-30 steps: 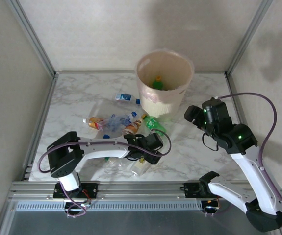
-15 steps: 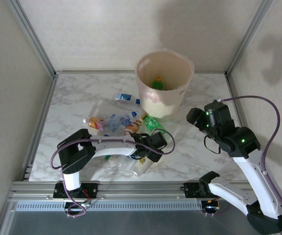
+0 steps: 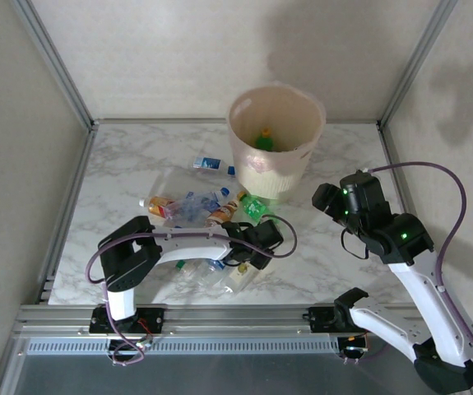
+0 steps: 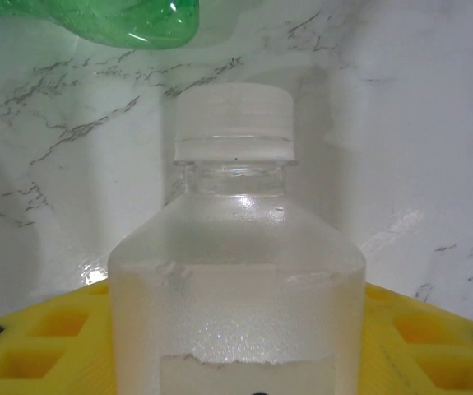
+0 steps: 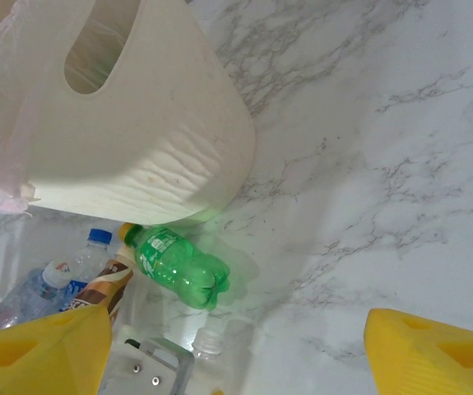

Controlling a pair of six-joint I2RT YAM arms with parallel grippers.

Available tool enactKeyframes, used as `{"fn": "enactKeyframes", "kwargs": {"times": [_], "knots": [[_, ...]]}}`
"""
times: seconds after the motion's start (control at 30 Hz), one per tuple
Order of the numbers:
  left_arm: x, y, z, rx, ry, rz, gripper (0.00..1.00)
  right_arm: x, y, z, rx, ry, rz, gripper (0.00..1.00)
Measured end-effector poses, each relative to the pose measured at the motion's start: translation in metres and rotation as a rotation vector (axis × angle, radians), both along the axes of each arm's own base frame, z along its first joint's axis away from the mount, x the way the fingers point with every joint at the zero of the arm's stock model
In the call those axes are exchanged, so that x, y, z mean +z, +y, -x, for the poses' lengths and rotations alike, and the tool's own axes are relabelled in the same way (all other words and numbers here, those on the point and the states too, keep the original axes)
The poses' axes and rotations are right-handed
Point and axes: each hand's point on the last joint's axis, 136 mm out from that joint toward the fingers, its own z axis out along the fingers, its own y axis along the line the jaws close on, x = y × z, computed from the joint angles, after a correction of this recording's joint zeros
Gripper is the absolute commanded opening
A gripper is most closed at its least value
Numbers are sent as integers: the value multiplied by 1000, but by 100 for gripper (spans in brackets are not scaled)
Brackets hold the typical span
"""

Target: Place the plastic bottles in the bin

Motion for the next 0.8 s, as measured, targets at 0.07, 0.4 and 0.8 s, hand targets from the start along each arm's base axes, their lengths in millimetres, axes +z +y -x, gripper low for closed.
{"fn": "enactKeyframes", "kwargs": {"times": [0.07, 0.4, 0.8], "knots": [[5, -4, -1, -2, -1, 11, 41, 0, -1, -1, -7, -3, 6, 81], [96, -34, -1, -36, -61, 211, 37, 1, 3, -11, -12, 12, 27, 81], [209, -30, -3, -15, -139, 411, 35, 17, -6, -23, -65, -42, -4, 81]]}}
